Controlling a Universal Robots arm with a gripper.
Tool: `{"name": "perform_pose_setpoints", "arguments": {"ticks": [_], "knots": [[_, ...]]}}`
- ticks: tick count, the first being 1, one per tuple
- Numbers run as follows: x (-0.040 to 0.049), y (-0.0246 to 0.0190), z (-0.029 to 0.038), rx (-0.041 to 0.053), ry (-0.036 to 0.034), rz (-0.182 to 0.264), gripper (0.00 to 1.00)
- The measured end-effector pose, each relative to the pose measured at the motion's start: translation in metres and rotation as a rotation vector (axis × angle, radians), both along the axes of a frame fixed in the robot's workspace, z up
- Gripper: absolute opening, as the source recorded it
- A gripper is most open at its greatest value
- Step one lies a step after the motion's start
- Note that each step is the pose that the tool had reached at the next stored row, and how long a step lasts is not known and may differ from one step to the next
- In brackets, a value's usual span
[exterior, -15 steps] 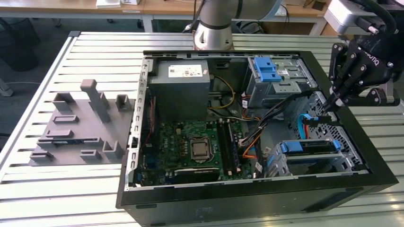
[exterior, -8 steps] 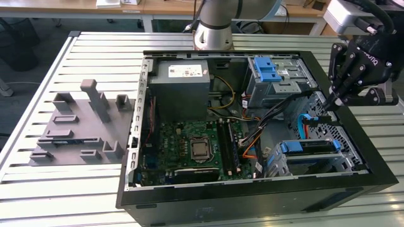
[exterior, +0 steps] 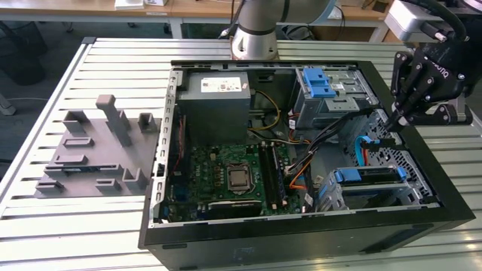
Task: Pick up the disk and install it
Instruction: 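Insert the first disk wire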
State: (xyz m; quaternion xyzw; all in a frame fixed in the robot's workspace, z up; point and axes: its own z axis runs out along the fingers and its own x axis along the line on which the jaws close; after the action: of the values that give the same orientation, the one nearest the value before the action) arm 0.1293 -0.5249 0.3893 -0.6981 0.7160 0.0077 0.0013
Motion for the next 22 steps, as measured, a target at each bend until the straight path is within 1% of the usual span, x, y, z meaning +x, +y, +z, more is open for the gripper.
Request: {"name": "perform_pose_setpoints", "arguments": {"ticks": [14,22], "knots": [[0.0026,0.0048,-0.0048,0.0001,0.0,0.0,0.11],[0.0028,0.0048,-0.005,-0.0006,0.0,0.0,0.11]]}}
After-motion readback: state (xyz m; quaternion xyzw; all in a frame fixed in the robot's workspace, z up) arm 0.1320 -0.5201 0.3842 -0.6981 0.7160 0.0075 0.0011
